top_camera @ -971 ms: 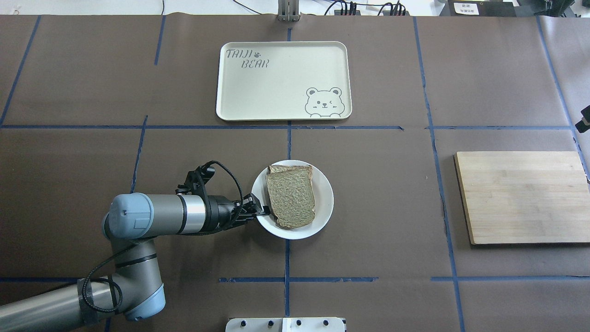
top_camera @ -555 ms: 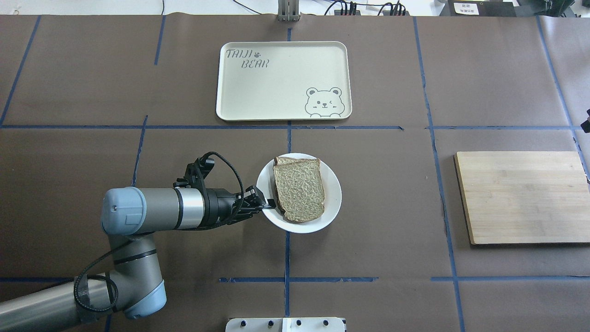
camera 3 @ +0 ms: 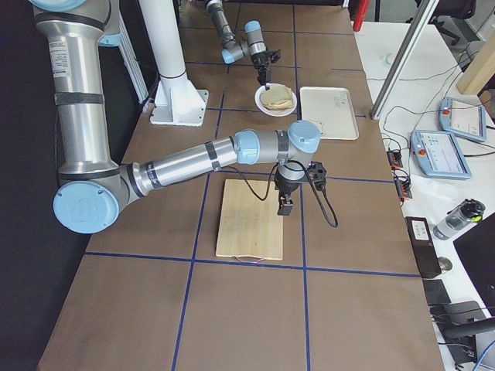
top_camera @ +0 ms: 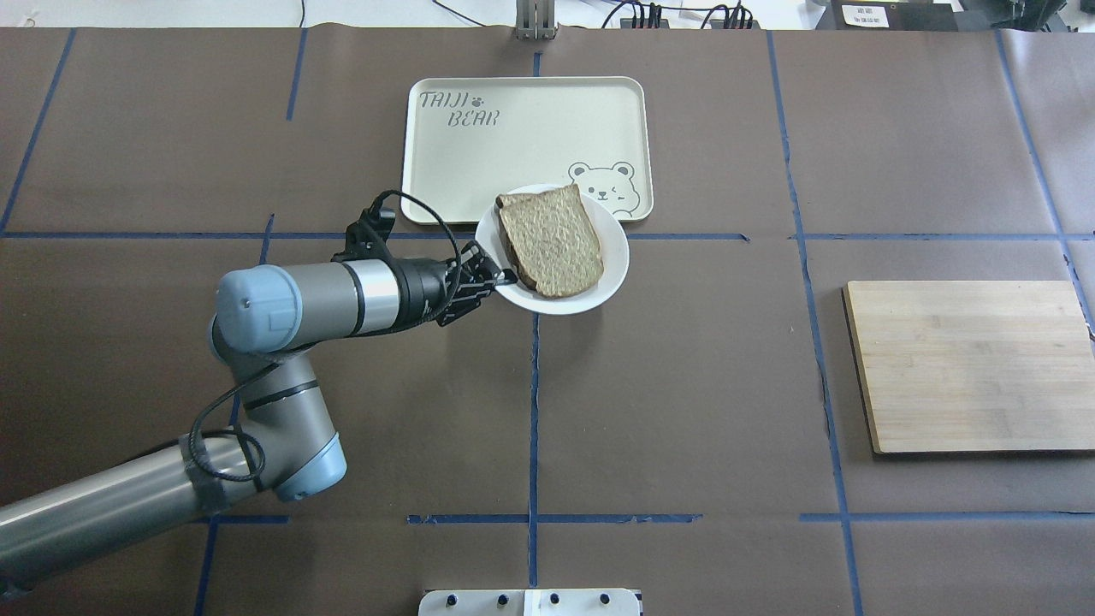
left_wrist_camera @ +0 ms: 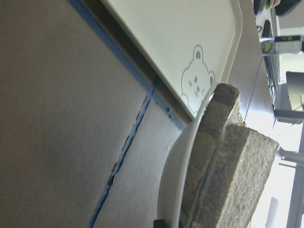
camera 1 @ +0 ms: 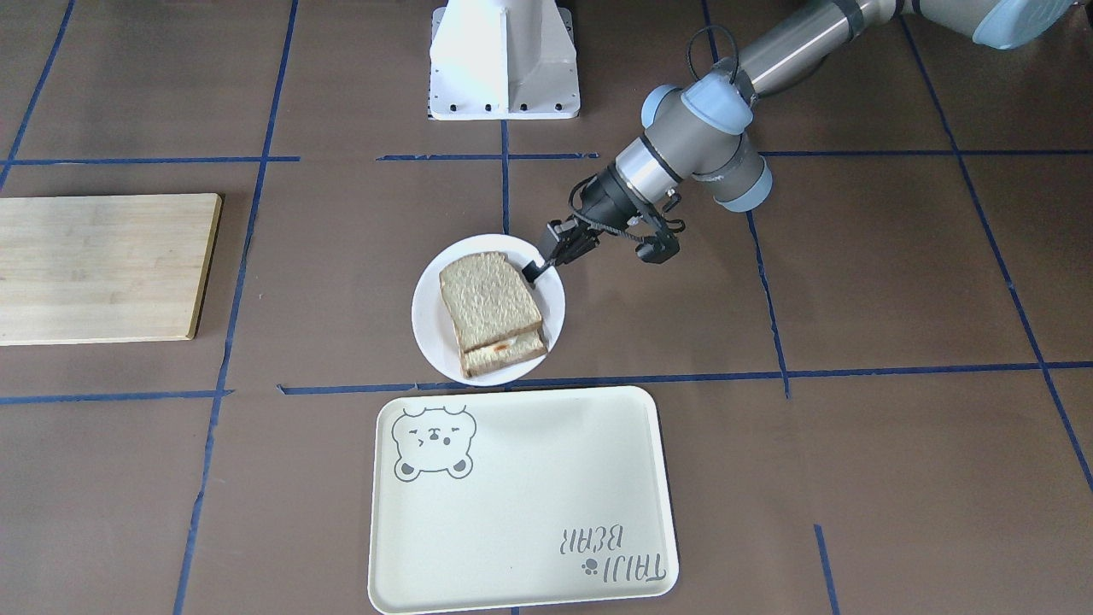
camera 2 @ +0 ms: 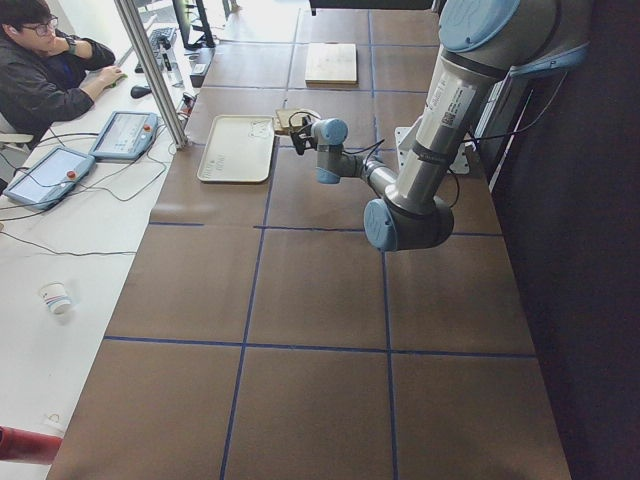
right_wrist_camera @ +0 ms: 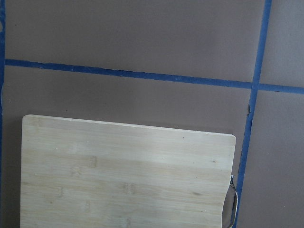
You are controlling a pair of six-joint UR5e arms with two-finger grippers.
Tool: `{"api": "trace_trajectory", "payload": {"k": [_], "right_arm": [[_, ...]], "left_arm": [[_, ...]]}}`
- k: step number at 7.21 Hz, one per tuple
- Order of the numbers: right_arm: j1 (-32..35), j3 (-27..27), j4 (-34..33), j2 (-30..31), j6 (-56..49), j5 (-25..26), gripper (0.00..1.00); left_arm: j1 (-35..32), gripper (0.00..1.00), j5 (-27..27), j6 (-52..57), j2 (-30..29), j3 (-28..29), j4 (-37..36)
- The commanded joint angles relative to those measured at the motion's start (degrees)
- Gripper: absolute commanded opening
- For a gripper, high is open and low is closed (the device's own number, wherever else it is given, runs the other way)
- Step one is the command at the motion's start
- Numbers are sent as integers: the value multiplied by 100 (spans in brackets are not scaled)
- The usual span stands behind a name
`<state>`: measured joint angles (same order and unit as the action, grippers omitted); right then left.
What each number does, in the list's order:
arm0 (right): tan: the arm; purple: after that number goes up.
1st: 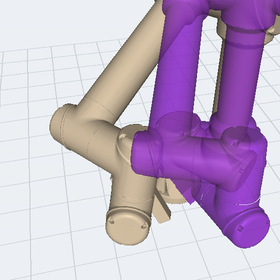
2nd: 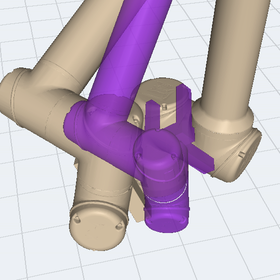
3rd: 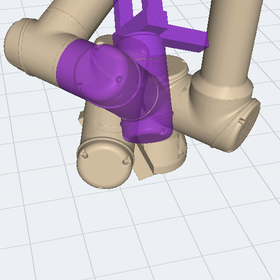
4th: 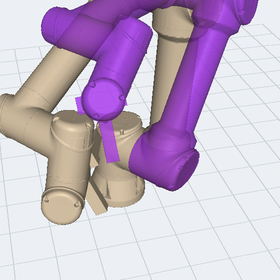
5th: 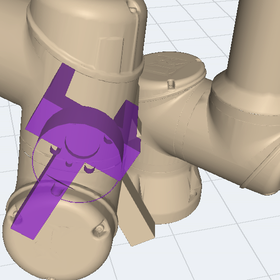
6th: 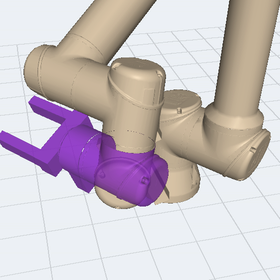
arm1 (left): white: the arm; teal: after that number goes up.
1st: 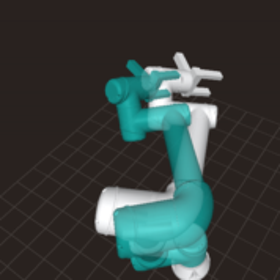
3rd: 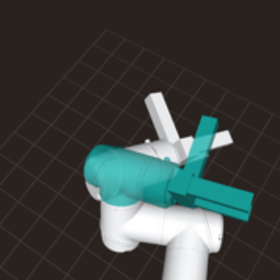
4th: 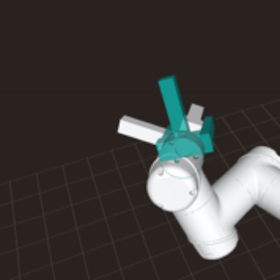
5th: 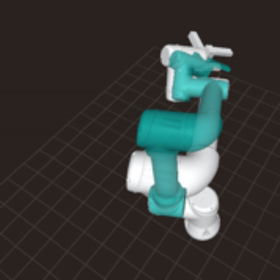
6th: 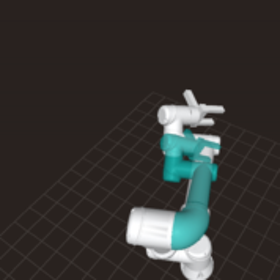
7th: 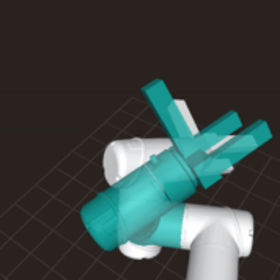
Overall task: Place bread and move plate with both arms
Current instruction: 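Slide the plate with the left gripper onto the white bear tray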
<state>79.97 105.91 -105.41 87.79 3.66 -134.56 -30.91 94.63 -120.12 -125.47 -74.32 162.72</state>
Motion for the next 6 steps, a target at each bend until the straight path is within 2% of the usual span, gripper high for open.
{"api": "trace_trajectory", "payload": {"k": [1, 4, 6], "right_arm": [[202, -9, 352, 395, -364, 9, 100], [300, -9, 380, 467, -375, 9, 100], [300, -9, 380, 459, -358, 9, 100]], "left_arm": [[-494, 0, -261, -765, -862, 1415, -100], [-610, 0, -471, -890, -1267, 2025, -504], [-601, 2, -471, -890, -1304, 2106, -504]]}}
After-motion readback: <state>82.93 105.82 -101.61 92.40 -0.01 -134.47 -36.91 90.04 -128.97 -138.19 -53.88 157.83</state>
